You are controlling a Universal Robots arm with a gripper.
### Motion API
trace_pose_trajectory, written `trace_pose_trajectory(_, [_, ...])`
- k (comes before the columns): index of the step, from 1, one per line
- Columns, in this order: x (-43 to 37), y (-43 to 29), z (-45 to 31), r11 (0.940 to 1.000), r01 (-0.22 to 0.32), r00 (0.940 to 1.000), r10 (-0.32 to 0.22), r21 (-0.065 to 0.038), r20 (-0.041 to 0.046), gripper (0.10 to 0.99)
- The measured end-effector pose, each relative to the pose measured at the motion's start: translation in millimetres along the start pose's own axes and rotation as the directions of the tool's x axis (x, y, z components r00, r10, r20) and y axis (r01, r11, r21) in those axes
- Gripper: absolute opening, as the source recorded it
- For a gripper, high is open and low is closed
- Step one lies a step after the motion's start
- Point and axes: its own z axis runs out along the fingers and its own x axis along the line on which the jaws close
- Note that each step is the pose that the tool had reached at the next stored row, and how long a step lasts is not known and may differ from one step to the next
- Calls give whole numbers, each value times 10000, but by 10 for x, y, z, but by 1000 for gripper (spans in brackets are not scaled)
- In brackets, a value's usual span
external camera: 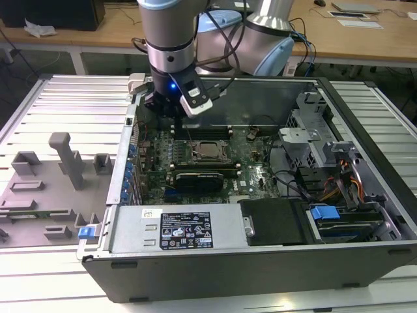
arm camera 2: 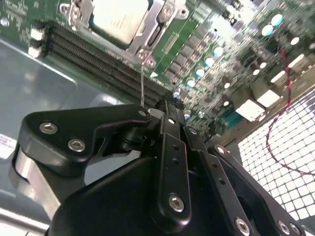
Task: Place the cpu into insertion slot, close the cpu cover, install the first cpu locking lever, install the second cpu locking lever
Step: 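Install the first cpu locking lever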
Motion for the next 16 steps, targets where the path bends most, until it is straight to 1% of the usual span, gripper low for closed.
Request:
trace_pose_trajectory(2, [11,1,-1,9994,-14,10000,14,-355,18,106])
trace_pose_trajectory(3, [18,1,0,9982,-24,10000,26,-603,33,106])
trace_pose_trajectory(4, [20,1,-1,9975,-28,10000,31,-704,38,106])
trace_pose_trajectory(8, [18,1,-1,9975,-27,10000,29,-705,38,106])
trace_pose_trajectory(10, [-10,0,0,9975,-28,10000,30,-705,36,106])
trace_pose_trajectory(11, [-36,-1,2,9975,-31,10000,33,-705,29,106])
trace_pose_trajectory(13, [-118,-4,5,9975,-41,10000,40,-706,-7,106])
trace_pose_trajectory(15, [-220,-8,10,9975,-61,10000,56,-707,-80,106])
trace_pose_trajectory(16, [-323,-12,15,9975,-84,9999,74,-708,-151,106])
